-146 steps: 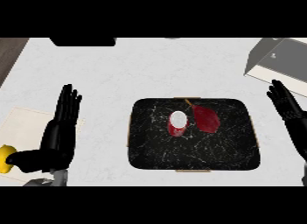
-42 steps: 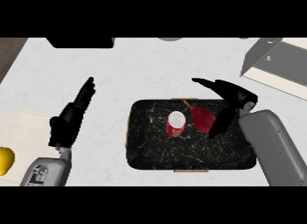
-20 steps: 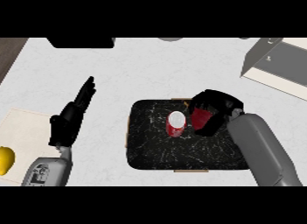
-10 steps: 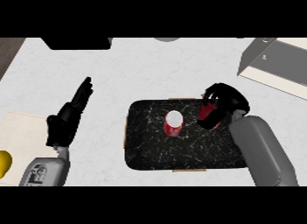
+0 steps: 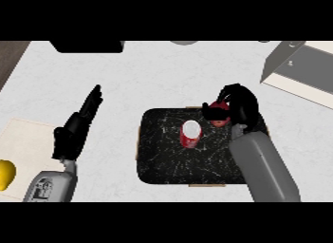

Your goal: Pick the pear from the tray and place it in the tiered shelf

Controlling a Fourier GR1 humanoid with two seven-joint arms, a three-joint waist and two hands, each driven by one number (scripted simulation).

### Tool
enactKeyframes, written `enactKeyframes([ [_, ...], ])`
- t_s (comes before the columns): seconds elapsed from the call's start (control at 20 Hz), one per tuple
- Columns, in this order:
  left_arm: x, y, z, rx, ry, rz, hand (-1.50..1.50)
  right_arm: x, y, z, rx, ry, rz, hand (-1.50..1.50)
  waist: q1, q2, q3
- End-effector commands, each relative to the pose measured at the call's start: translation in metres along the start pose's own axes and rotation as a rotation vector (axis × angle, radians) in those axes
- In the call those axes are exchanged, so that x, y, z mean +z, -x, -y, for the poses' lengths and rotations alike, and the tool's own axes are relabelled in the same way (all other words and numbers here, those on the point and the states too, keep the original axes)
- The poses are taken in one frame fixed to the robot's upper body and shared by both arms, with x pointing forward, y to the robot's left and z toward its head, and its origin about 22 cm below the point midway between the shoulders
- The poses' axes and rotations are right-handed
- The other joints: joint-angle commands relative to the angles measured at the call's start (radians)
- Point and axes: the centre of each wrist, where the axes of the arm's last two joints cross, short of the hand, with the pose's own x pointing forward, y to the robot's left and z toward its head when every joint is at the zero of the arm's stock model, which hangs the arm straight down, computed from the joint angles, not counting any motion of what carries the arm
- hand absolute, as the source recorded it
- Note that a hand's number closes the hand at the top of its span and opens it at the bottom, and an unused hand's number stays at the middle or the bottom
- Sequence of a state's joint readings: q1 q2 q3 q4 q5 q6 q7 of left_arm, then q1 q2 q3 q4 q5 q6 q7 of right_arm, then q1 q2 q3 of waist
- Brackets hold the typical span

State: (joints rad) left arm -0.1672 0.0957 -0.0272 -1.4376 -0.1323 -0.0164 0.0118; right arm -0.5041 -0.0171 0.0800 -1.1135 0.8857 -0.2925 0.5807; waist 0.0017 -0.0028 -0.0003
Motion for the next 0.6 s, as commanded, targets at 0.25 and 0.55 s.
enactKeyframes([
  [0.25,0.000,0.010,0.012,0.009,-0.011,-0.024,0.00,0.058,-0.061,0.052,-0.252,0.298,0.118,1.50,-0.026,-0.007,-0.001],
  [0.55,0.000,-0.004,0.002,0.010,-0.008,-0.003,0.00,0.081,-0.068,0.091,-0.183,0.498,0.029,1.50,-0.018,-0.004,-0.001],
])
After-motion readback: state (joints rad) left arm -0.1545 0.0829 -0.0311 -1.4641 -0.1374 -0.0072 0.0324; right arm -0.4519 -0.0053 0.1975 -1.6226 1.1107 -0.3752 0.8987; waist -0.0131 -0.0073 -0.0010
